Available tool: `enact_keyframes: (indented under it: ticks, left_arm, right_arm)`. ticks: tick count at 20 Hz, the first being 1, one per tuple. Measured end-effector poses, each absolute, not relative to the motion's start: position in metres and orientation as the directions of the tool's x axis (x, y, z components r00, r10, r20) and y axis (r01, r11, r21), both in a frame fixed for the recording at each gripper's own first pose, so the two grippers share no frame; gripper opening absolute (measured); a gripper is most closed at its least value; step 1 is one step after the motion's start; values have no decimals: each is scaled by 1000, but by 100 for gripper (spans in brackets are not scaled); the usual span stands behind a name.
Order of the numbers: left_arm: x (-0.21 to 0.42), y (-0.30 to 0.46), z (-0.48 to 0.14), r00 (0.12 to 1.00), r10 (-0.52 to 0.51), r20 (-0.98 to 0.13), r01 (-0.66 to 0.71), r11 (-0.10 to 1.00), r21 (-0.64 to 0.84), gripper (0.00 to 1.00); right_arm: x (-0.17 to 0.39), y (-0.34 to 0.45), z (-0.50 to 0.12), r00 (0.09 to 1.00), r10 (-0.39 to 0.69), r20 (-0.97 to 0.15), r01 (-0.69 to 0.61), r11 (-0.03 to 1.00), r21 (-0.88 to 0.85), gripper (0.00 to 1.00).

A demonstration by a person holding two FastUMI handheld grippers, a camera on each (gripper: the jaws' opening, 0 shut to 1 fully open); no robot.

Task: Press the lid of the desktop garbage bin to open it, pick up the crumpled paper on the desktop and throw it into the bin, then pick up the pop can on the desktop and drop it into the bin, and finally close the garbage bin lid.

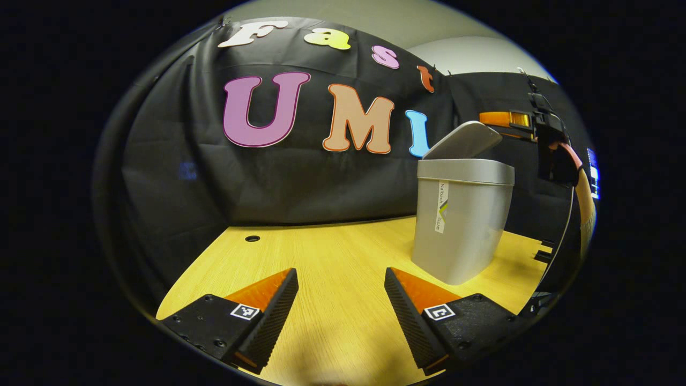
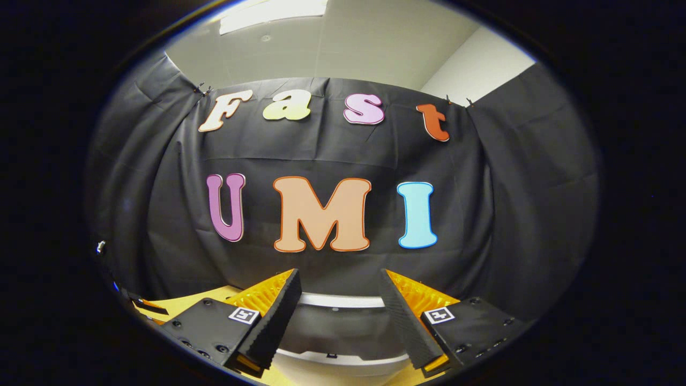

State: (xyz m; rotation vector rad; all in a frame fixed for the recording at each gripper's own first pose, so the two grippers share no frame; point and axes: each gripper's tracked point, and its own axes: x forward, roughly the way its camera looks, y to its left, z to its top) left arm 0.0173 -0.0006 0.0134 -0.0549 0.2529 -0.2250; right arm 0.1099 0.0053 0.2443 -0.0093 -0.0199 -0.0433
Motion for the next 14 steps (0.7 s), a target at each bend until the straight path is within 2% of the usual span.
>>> enact_keyframes:
  ticks: [14]
  left_arm:
    - [17,-4,11,940,-232,-250,217,972,-86,95]
  right_arm:
    - [83,8,188,999,-49,13,49,998,-34,96]
